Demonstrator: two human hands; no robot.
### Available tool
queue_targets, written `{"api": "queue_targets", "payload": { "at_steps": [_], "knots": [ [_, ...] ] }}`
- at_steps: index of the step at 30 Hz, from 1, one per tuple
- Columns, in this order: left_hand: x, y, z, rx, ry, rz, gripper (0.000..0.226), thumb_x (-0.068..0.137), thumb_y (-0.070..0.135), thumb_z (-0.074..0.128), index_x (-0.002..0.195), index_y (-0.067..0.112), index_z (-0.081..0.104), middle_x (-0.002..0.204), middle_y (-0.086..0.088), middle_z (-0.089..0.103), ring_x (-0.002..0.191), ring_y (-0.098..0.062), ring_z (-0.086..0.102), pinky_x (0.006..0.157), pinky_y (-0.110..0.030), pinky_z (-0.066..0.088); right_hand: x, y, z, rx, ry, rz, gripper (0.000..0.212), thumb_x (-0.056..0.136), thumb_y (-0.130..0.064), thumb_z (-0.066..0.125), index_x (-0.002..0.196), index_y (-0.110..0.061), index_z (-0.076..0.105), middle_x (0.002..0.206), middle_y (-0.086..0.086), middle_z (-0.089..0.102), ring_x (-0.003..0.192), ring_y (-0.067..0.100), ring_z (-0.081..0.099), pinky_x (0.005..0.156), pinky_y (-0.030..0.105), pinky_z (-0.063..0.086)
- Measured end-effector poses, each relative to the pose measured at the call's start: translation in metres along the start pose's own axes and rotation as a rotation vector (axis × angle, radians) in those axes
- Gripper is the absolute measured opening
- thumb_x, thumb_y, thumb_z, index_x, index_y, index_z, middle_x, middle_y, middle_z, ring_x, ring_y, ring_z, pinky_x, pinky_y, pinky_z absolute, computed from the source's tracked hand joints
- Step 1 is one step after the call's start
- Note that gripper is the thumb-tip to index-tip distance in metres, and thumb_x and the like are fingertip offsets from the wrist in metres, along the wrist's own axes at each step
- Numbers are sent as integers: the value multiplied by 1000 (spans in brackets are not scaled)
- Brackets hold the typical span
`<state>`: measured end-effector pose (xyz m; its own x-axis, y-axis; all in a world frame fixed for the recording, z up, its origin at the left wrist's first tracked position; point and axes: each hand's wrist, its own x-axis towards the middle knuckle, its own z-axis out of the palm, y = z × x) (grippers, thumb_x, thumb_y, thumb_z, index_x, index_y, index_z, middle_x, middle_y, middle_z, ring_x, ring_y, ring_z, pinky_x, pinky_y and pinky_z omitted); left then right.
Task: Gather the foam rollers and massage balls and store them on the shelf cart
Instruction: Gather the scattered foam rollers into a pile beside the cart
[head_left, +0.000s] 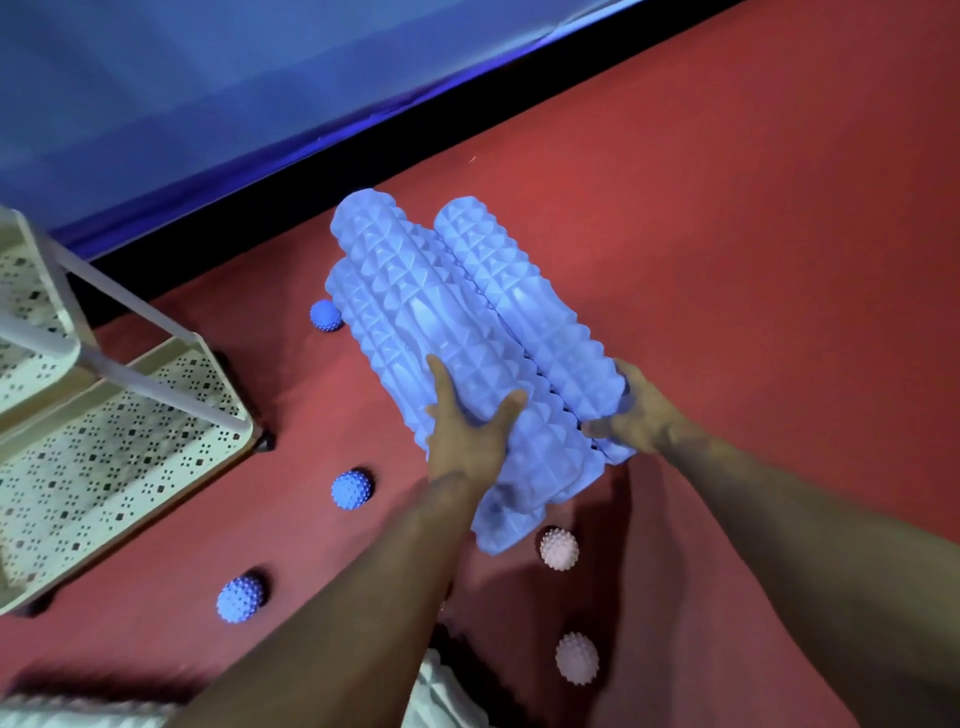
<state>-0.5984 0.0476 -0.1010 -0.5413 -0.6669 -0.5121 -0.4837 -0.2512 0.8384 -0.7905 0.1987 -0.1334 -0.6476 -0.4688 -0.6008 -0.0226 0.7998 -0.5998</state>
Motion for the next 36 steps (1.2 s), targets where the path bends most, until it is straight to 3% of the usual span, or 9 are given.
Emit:
{"api": "queue_targets", "payload": {
  "at_steps": [5,8,12,14,19,21,24,29,36],
  "knots": [
    [-6,-4,-29,29,12,-25,115,52,86,79,123,89,-11,145,12,58,137,-14,52,113,-45,44,-37,-16,20,27,-15,1,109,61,-19,92,152,-19,33,140,4,53,120,21,54,95,34,45],
    [-14,5,-36,60,-12,-13,116,58,80,76,131,83,-14,152,13,50,133,-12,55,112,-41,46,-36,-13,25,-1,-13,18,94,77,-7,84,153,-18,30,136,0,50,113,15,50,89,28,39],
    [-22,9,-35,90,-15,13,125,55,90,70,146,67,-13,162,18,33,146,-12,38,118,-43,38,-42,-29,26,-198,-28,118,121,66,-48,83,161,-31,9,153,-1,40,139,25,41,111,42,34],
    [-21,7,-40,40,-26,8,126,56,87,72,149,64,-8,161,15,35,144,-12,42,116,-43,42,-50,-37,29,-340,7,212,116,69,-57,78,159,-44,5,150,0,34,140,31,32,109,48,29],
    [-41,6,-66,53,38,-92,110,67,84,67,157,51,15,154,4,42,140,-21,48,116,-44,42,-71,-52,41,-364,237,148,81,88,-52,62,157,-39,21,156,6,27,139,35,31,111,49,28],
    [-60,9,-77,169,39,-72,91,85,72,62,160,41,20,158,5,32,145,-17,38,120,-36,31,-85,-60,46,-348,291,65,66,98,-46,53,157,-30,29,161,7,26,141,37,33,113,49,29],
    [-93,17,-95,366,23,10,76,98,57,54,161,28,24,159,2,28,141,-16,40,110,-21,26,-117,-79,54,-328,331,-97,57,100,-39,52,153,-21,41,160,10,35,140,35,39,113,45,33],
    [-162,40,-136,574,50,118,59,102,48,51,154,22,36,152,-4,37,136,-26,46,117,-33,31,-202,-118,69,-337,168,-297,59,97,-46,52,149,-18,49,154,10,45,140,31,45,115,43,36],
    [-311,89,-213,819,128,217,68,99,61,38,154,22,38,160,-7,35,142,-29,42,118,-38,33,-369,-171,64,-442,23,-411,63,102,-47,49,159,-26,31,165,1,30,150,22,31,122,38,26]
  ]
}}
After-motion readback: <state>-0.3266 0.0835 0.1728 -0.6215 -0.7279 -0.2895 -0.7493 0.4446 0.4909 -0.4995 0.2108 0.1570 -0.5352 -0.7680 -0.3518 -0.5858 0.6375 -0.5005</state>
